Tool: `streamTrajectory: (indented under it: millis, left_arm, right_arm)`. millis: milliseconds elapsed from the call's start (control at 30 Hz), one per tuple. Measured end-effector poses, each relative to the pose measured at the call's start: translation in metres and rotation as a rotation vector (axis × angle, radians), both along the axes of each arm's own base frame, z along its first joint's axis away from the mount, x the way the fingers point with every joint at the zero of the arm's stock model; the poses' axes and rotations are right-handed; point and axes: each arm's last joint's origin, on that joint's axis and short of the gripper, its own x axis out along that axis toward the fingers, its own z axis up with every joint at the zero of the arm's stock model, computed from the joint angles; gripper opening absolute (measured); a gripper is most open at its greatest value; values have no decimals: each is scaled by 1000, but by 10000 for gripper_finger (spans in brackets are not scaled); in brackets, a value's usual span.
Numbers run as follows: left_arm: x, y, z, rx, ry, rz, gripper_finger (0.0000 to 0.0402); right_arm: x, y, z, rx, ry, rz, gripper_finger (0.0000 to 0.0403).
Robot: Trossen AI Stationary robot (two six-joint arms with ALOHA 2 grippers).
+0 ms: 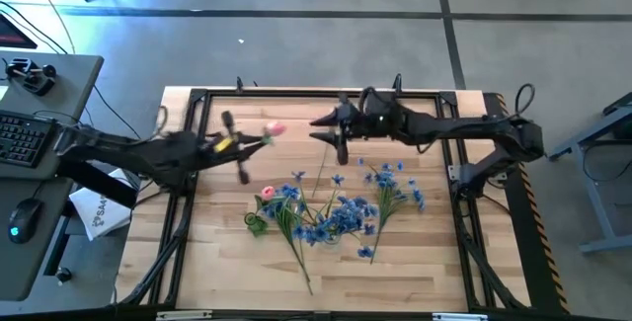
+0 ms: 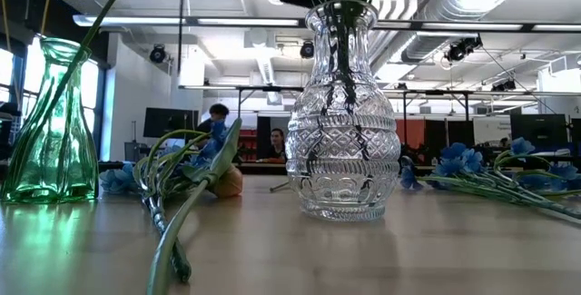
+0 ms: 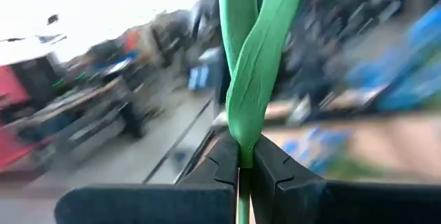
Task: Sort flowers into vase by color
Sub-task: Put the bottom right pink flower into the green vase
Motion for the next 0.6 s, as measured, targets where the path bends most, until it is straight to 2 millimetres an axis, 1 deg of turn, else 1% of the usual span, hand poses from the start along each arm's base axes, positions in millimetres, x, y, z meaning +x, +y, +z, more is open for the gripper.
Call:
streamTrajectory:
  millis: [100, 167, 233, 300, 333, 400, 500, 600]
  left_arm:
    - [-21, -20, 26, -83, -104, -179, 1]
    - [-33, -34, 37, -149, -135, -324, 1]
    - [-43, -48, 45, -218, -146, -464, 1]
    - [-51, -62, 48, -268, -142, -579, 1]
    - [-55, -68, 48, -278, -141, -616, 1]
    - [-61, -79, 47, -291, -124, -621, 1]
    - [-64, -92, 38, -312, -60, -494, 0]
    - [-66, -105, 28, -327, -19, -372, 0]
  right_arm:
    - [0, 17, -14, -14, 145, -51, 136]
    - [-3, 28, -31, -31, 209, -102, 132]
    - [-15, 39, -54, -38, 259, -168, 127]
    - [-34, 46, -74, -19, 272, -233, 121]
    - [-45, 48, -81, 0, 254, -259, 119]
    - [-66, 52, -90, 54, 187, -309, 115]
    - [-94, 62, -102, 125, 113, -312, 113]
    - [-114, 72, -106, 151, 26, -293, 113]
